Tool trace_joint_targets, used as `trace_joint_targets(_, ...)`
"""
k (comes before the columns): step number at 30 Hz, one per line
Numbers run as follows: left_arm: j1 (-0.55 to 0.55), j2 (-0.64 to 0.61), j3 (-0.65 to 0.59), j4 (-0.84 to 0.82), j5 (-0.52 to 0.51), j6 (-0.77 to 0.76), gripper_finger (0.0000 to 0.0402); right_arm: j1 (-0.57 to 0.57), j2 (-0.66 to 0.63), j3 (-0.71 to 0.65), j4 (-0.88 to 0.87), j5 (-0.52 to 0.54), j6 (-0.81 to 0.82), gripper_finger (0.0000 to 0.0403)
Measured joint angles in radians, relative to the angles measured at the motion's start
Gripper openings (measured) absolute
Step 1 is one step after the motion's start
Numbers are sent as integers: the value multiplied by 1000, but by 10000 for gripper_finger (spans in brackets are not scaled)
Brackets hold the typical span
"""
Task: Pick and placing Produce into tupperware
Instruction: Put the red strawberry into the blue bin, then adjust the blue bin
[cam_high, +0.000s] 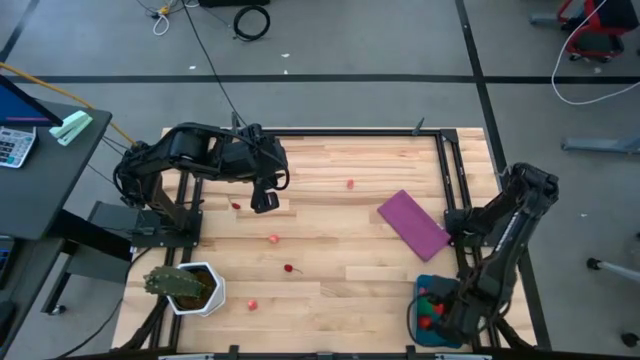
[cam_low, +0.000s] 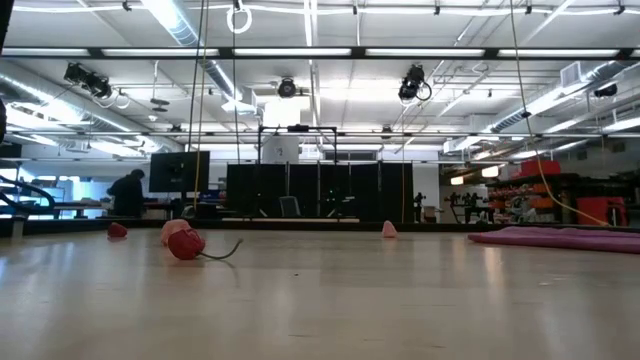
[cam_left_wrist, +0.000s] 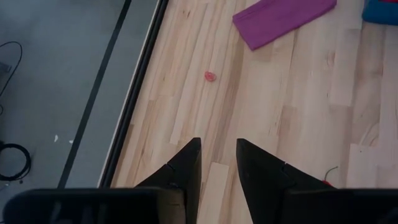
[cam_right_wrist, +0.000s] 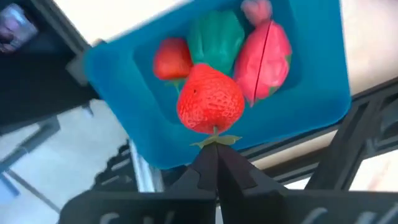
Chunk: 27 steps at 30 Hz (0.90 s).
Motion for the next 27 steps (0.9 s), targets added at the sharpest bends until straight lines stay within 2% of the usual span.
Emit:
trace_joint_targets(6,0,0,0,0,0,3,107,-39,0,-136,162,-112,-33,0)
trace_joint_targets(16,0,0,0,0,0,7,107,-104,0,-224,196,-60,-102,23)
trace_joint_targets(24,0,0,0,0,0,7,107,-143,0,-253,195,-11,-67,71)
trace_joint_targets(27,0,0,0,0,0,7,107,-151,0,-254,196,36,-114,84)
